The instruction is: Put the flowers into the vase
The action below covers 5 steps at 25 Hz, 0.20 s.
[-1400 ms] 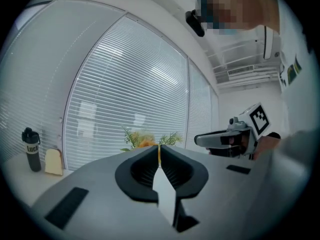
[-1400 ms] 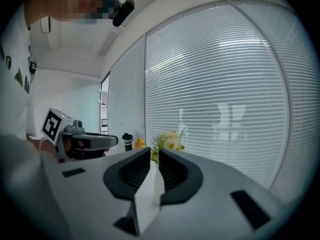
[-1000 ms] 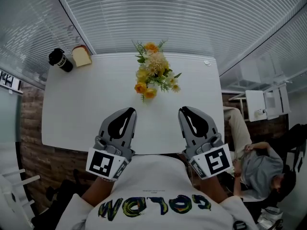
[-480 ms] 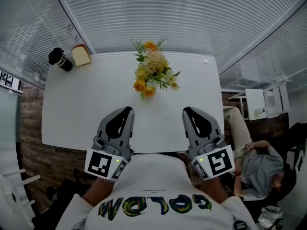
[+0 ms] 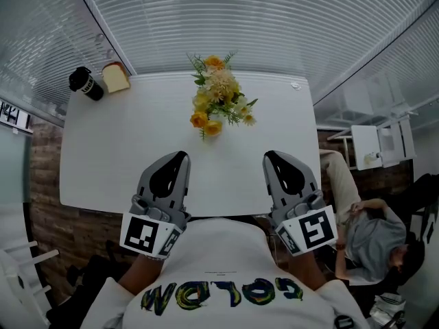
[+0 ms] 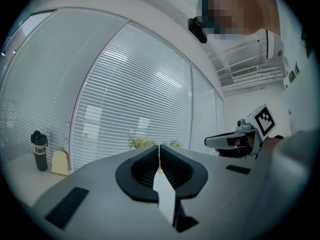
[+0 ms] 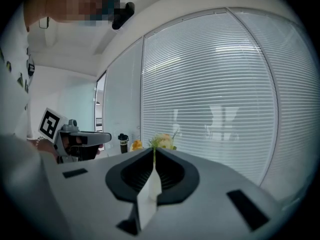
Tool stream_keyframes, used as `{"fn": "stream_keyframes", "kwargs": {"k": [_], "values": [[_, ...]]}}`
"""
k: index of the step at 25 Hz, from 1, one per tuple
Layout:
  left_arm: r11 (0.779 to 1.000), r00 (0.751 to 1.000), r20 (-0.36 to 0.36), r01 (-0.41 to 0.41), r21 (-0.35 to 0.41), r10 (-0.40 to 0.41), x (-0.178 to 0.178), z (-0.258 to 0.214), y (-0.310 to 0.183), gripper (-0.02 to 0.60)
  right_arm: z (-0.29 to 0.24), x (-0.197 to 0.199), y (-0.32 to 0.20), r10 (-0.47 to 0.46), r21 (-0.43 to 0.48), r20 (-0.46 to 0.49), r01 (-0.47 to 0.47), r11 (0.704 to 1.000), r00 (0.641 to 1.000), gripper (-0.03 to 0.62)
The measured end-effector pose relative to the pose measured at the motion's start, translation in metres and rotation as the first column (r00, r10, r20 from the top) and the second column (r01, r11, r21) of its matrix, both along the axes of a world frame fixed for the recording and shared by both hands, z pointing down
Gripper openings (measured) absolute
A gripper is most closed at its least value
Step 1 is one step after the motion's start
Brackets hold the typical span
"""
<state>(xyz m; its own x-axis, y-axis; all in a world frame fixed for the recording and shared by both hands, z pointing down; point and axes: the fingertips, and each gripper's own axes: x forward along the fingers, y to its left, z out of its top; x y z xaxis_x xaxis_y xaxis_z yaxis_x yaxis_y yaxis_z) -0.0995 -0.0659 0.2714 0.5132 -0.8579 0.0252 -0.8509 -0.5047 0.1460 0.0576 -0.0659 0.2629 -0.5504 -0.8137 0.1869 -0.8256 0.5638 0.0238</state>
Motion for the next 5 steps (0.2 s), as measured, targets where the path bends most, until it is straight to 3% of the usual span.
{"fn": "stream_keyframes", "kwargs": {"k": [5], "values": [[1.0, 1.0, 0.005, 0.002, 0.0, -0.002, 0.0012, 0.0002, 0.0025, 0.02, -0.0006, 0.0017, 0.001, 0.003, 0.002, -0.001, -0.003, 1.0, 1.0, 0.023]]}}
